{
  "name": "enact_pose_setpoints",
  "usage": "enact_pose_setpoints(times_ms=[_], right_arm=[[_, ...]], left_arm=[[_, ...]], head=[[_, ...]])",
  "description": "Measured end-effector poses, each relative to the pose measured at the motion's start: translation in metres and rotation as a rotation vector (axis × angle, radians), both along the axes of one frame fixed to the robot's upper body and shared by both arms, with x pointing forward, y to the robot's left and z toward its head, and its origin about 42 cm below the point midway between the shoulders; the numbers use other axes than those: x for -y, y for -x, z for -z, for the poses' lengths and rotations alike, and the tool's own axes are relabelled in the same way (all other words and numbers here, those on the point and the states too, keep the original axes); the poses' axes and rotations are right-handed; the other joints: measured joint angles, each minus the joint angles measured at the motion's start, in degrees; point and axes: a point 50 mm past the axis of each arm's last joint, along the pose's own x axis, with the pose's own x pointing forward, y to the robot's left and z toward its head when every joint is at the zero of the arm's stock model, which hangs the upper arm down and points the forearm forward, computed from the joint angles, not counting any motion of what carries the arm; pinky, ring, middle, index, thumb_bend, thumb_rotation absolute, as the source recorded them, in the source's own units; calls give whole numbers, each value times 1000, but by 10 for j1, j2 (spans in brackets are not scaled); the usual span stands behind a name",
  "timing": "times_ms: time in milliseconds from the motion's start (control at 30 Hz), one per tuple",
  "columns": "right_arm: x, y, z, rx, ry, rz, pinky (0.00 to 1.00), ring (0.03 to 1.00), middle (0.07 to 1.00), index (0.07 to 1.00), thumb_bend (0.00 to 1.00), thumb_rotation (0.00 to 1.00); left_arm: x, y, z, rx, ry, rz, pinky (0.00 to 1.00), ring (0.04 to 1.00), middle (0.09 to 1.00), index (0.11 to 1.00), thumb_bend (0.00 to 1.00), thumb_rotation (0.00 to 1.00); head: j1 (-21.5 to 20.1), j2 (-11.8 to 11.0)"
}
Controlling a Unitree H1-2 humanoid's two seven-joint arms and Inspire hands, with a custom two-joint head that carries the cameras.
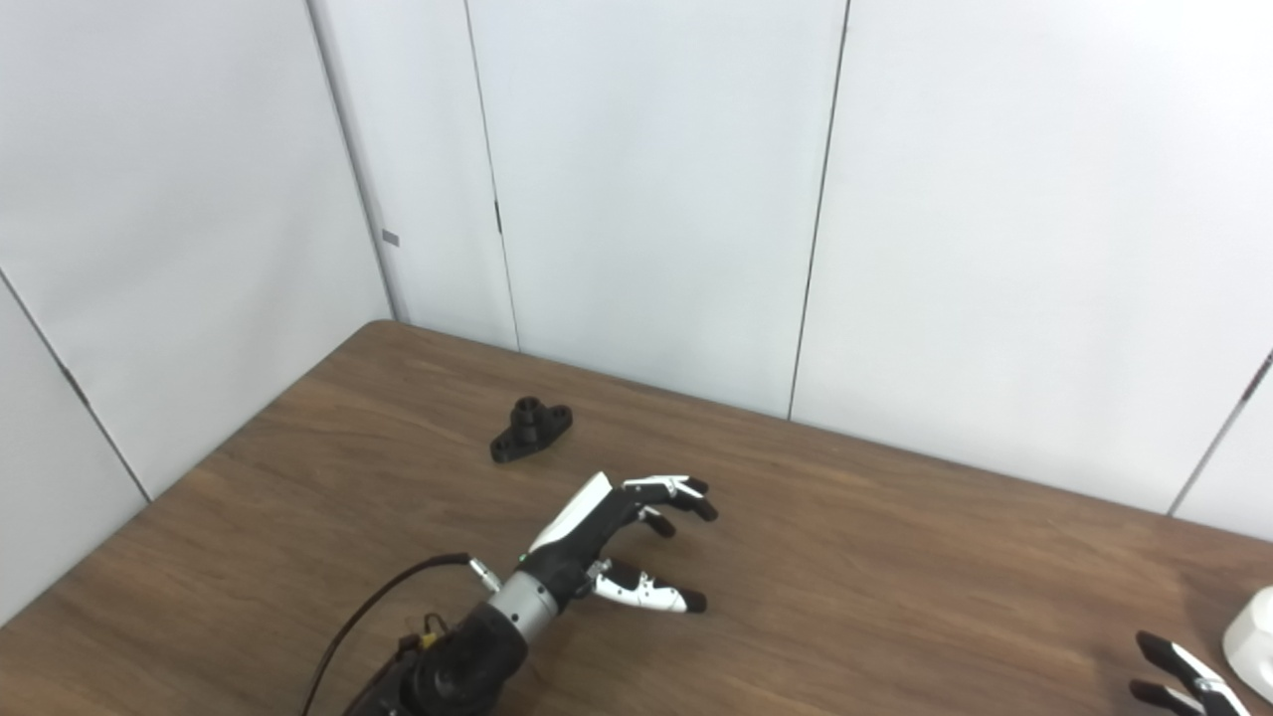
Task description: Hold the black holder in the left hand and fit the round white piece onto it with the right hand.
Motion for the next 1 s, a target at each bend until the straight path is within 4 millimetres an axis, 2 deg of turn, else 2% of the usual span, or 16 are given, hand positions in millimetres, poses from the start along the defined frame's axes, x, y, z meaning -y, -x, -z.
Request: enact_pose_setpoints(times_ms=[233, 300, 433, 567, 633, 700, 833, 1000], right_arm=[[0, 0, 0, -4, -6, -2, 625, 753, 843, 816, 652, 0], [0, 0, 0, -4, -9, -3, 620, 753, 846, 817, 649, 0], [1, 0, 0, -3, -9, -3, 615, 750, 844, 814, 656, 0], [1, 0, 0, -3, -10, -1, 608, 750, 843, 817, 659, 0], [2, 0, 0, -3, -10, 0, 604, 747, 842, 817, 662, 6], [2, 0, 0, -2, -10, 1, 607, 744, 840, 817, 662, 23], [2, 0, 0, -2, -10, 2, 614, 746, 842, 818, 660, 14], [4, 0, 0, -3, -14, 6, 617, 749, 844, 820, 657, 15]], left_arm=[[-26, -17, -31, 77, -82, -83, 687, 806, 839, 626, 806, 24], [-32, -19, -35, 100, -92, -109, 654, 791, 827, 627, 805, 17], [-39, -22, -40, 137, -110, -165, 672, 790, 816, 639, 790, 12], [-47, -27, -52, 193, -110, -226, 647, 768, 817, 659, 791, 20], [-52, -29, -58, 220, -112, -260, 652, 780, 829, 668, 790, 44], [-55, -31, -62, 233, -121, -292, 705, 825, 855, 683, 793, 62], [-66, -33, -67, 221, -167, -349, 727, 908, 914, 710, 828, 83], [-80, -33, -71, 212, -216, -412, 765, 967, 958, 755, 839, 126]], head=[[1, 1], [1, 1], [2, 1], [4, 1], [5, 3], [5, 3], [5, 4], [8, 5]])
